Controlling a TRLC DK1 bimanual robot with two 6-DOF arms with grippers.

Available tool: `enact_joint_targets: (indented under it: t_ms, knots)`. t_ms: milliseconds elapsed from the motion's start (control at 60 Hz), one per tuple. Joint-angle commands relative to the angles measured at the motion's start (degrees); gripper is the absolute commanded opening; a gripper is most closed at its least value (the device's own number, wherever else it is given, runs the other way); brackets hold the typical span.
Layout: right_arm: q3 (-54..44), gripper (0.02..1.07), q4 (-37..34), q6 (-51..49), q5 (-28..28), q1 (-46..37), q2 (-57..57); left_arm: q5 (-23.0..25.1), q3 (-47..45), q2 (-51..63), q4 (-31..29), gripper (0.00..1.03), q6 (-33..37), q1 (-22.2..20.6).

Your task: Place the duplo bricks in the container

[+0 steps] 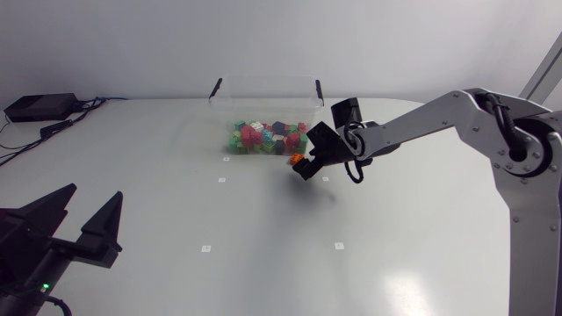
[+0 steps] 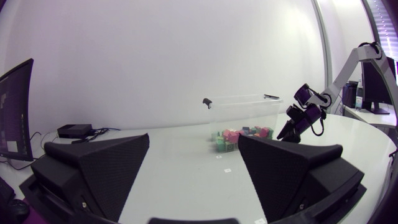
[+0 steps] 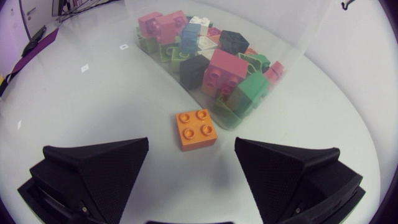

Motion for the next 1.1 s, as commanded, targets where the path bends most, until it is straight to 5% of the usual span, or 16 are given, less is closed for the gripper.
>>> enact_joint_targets:
  t_ms: [0, 583, 817, 1083]
  knots:
    - [1.3, 1.02, 0.4, -1.7, -0.9, -0.8, 2.4, -0.5, -1.2, -0.5, -0.3, 0.99, -0.9, 0.4]
    - [6.4, 1.01, 0.5, -3.6, -2.7, -1.5, 7.3, -0.5, -1.2, -0.5, -0.3, 0.99, -0.9, 0.4]
    - [7.6, 0.74, 0.2, -3.7, -3.3, -1.0, 8.1, -0.5, -1.2, -0.5, -0.3, 0.99, -0.9, 0.4]
    - [5.6, 0.29, 1.5, -3.8, -3.4, -0.5, 7.6, -0.5, -1.2, -0.5, -0.3, 0.99, -0.9, 0.4]
